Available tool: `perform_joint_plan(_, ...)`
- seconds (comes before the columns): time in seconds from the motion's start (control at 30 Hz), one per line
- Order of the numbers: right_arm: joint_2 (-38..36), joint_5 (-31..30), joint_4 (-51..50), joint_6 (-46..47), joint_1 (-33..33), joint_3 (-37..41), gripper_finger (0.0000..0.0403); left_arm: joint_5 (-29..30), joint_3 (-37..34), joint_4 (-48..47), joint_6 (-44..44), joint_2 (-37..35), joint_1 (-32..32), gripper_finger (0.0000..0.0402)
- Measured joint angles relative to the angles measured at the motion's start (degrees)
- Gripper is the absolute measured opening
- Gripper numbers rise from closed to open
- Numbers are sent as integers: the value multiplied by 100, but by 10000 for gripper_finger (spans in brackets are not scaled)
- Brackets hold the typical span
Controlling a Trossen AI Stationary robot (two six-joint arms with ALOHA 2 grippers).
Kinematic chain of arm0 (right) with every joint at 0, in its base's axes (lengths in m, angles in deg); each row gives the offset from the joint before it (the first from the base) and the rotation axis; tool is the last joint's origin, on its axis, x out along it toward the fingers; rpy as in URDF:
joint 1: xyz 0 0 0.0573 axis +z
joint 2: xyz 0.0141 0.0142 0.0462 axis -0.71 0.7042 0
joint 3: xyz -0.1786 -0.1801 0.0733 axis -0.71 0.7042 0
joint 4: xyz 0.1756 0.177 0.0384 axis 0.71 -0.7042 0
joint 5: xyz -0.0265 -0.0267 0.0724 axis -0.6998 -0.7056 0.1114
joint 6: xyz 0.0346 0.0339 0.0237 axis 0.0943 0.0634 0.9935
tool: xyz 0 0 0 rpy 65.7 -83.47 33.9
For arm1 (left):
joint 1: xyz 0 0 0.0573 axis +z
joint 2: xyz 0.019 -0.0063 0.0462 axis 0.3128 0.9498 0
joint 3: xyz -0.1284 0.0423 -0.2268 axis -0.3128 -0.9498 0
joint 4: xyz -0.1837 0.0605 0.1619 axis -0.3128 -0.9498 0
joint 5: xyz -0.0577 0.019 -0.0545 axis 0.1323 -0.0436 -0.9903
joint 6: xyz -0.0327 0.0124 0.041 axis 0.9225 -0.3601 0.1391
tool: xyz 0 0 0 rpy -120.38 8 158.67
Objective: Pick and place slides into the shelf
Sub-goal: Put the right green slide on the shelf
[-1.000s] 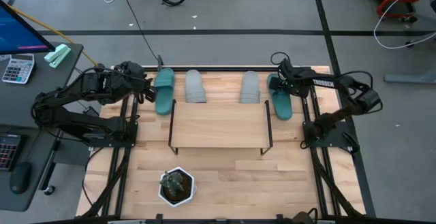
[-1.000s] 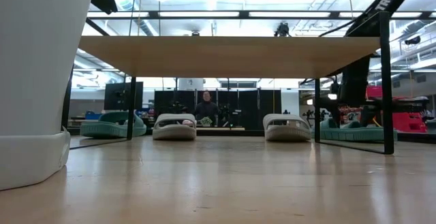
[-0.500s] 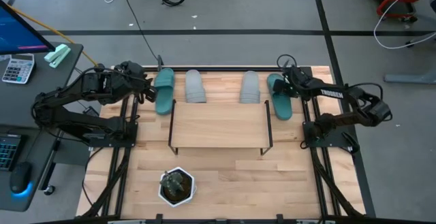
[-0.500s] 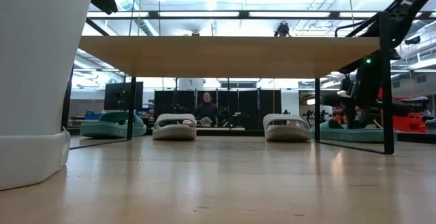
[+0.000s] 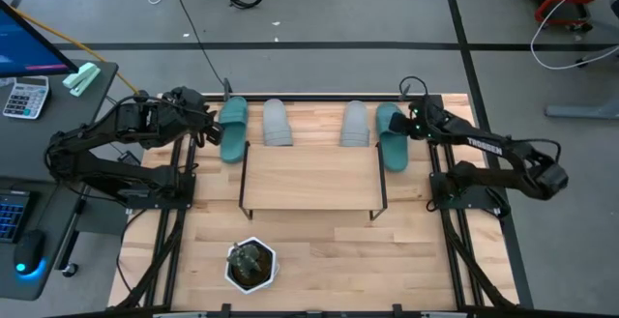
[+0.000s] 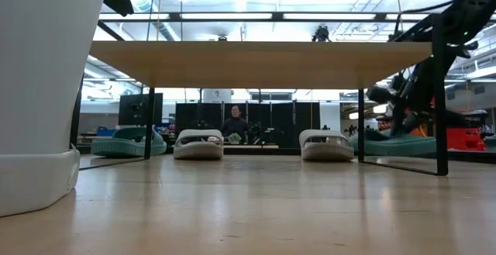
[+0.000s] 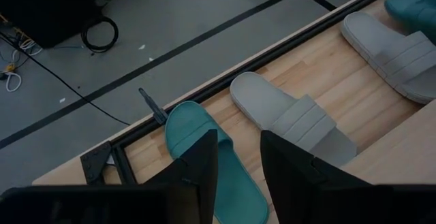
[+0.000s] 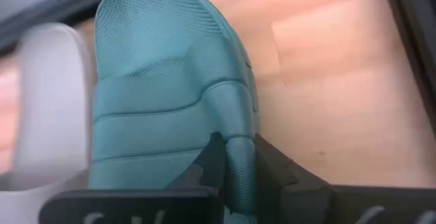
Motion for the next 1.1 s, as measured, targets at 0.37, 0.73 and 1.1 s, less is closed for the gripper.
perform_joint_plan(0.37, -501, -268, 442, 145, -9, -393, 39, 0, 0, 64, -2, -1, 0, 114)
perform_joint_plan(0.73, -201, 44, 706, -298, -9, -2269, 37, 0, 0, 85, -4, -1, 0, 116)
perform_joint_plan(1.1, 311, 185, 122, 590, 670, -3712, 35, 104, -2, 84, 96, -1, 2, 114)
